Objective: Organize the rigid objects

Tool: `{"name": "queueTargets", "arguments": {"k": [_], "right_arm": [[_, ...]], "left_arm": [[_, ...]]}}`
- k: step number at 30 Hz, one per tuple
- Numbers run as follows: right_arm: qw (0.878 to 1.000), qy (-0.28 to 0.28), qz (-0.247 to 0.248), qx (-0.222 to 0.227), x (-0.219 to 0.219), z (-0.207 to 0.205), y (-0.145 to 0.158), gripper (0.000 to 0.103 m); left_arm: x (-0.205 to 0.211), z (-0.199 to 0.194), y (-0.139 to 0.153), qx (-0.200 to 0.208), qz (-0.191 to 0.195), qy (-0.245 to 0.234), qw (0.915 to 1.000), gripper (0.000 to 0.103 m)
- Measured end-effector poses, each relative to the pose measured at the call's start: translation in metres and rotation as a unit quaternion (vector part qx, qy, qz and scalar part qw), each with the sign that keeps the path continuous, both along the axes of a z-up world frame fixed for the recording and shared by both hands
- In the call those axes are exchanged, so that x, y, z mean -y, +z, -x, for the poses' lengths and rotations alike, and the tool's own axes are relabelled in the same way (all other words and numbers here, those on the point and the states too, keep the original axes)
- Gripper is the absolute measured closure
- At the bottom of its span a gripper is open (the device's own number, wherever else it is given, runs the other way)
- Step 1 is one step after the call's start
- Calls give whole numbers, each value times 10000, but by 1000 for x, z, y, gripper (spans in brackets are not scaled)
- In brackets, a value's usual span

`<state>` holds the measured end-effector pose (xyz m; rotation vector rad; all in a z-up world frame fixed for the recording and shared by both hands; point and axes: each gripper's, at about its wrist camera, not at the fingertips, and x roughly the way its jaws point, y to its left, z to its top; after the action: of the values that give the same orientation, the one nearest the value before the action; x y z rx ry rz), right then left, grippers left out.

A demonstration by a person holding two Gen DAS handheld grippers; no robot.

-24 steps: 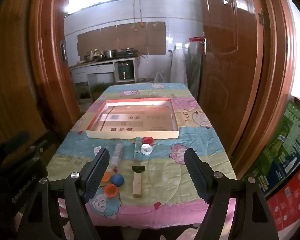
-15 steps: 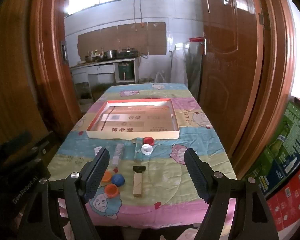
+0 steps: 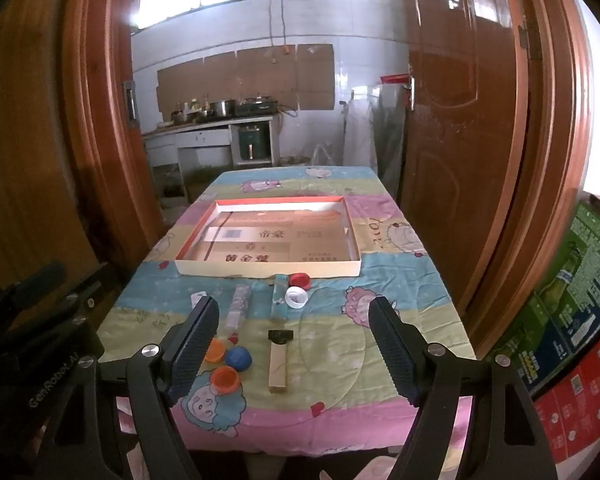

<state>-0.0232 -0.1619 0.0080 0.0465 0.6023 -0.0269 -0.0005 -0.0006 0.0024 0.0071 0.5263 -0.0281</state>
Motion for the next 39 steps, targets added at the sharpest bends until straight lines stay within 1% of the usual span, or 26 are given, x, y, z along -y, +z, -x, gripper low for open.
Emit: {"name": "queueTargets", "arguments": {"k": [39], "right_arm": [[10000,18,-4,-8,-4,0,-1,24]], "left_arm": [[-4,1,-5,-24,40,2,10000,45]]}}
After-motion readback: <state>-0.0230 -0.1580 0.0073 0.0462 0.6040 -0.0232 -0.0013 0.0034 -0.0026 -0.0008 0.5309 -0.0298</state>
